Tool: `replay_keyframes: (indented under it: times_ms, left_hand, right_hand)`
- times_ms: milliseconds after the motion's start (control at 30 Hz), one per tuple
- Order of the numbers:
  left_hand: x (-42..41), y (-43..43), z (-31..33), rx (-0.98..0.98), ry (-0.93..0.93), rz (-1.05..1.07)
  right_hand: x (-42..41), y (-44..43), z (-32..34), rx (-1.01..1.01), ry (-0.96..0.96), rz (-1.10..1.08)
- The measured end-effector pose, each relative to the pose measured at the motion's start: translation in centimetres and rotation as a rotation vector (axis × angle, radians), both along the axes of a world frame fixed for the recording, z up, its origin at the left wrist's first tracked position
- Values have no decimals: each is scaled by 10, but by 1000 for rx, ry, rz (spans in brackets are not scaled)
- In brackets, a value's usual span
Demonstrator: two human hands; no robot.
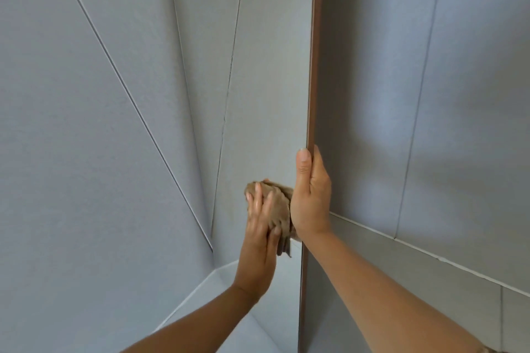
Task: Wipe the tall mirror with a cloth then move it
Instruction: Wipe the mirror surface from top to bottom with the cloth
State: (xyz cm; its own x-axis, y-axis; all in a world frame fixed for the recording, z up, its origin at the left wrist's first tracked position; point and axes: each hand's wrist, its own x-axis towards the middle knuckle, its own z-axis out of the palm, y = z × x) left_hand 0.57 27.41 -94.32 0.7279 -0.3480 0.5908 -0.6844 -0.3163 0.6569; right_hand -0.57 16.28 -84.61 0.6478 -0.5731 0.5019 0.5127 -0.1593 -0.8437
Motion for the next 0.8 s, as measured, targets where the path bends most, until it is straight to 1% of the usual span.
replay_keyframes:
  times_ms: [67,167,233,300,333,400,433,467,533,567,600,633,667,733,800]
  left_hand:
    - [13,-4,19,-61,20,21]
    - [52,-16,70,-148,-94,87]
    - [81,-18,101,-191,-135,116]
    - [110,-13,99,-231,-108,155]
    - [122,-6,87,-272,-15,215]
    - [132,10,50,-370,284,375]
    - [126,17,25,-384,439,427]
    - [117,22,2,-379,557,465]
    - [82,27,-32,-341,759,505]
    - [67,27,-40,-326,834,496]
    - [61,27,-46,-313,862,494]
    - [59,26,-46,-315,832,490]
    - [63,25,-44,-366,775,455]
    - [72,18,-15,-414,543,345]
    - [82,9,30,-394,274,240]
  right_hand:
    - [4,4,-1,-27,10,-74]
    - [7,6,-1,-69,-16,-171]
    - [7,6,-1,-83,-28,-198]
    - [8,5,-1,-87,-25,-216]
    - [8,5,-1,-90,-26,-222]
    - [7,6,-1,-101,-26,-232]
    - [7,7,-1,-103,-19,-234]
    - [7,7,-1,-101,-13,-234]
    - [7,8,-1,-96,-18,-229]
    - [6,8,-1,-93,-17,-229]
    - [6,7,-1,-89,-15,-228]
    - [6,7,0,-82,-12,-222]
    - [6,8,0,-79,-7,-214]
    - [5,8,2,-83,-5,-213]
    - [5,9,3,-88,-5,-215]
